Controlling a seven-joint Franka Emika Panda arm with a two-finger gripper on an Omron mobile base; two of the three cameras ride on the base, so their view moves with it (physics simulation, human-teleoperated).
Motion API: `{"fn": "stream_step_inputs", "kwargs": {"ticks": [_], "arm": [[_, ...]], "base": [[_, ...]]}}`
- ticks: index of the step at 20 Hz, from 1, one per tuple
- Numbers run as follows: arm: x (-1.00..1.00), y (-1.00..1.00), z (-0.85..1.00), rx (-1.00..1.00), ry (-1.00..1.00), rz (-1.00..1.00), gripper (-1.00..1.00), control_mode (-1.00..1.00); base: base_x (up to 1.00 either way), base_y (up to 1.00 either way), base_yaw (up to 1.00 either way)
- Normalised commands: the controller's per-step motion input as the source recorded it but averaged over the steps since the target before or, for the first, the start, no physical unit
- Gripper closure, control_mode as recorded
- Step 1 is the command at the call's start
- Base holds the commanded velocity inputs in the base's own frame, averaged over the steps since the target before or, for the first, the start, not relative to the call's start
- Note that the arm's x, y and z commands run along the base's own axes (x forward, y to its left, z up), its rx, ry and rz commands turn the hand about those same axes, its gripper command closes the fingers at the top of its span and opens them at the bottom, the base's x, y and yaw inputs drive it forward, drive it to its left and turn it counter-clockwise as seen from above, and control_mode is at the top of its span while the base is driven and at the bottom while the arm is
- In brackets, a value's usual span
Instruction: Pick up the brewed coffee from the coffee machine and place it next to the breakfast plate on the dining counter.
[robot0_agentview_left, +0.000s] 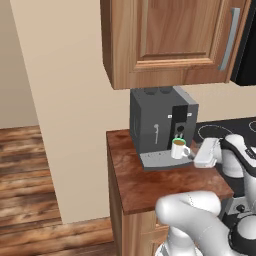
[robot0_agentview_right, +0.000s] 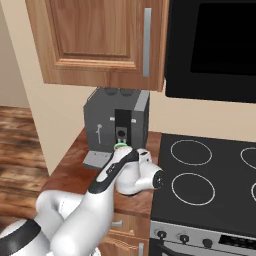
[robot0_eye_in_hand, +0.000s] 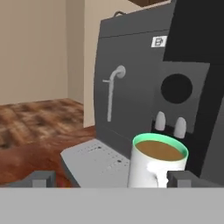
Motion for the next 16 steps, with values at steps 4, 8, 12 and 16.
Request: {"fn": "stream_step_inputs", "kwargs": {"ticks": [4,8,12,16], "arm": [[0.34,-0.18,0.00,0.18,0.00,0.00,-1.00,-1.00],[0.29,-0.08,0.00,0.08,0.00,0.00,-1.00,-1.00],[0.29,-0.01,-0.09,0.00,0.01,0.00,-1.00,-1.00],[0.27,0.00,-0.22,0.00,0.00,0.00,-1.00,-1.00]], "base": [[0.00,0.00,0.00],[0.00,0.00,0.00],[0.00,0.00,0.00],[0.00,0.00,0.00]]}}
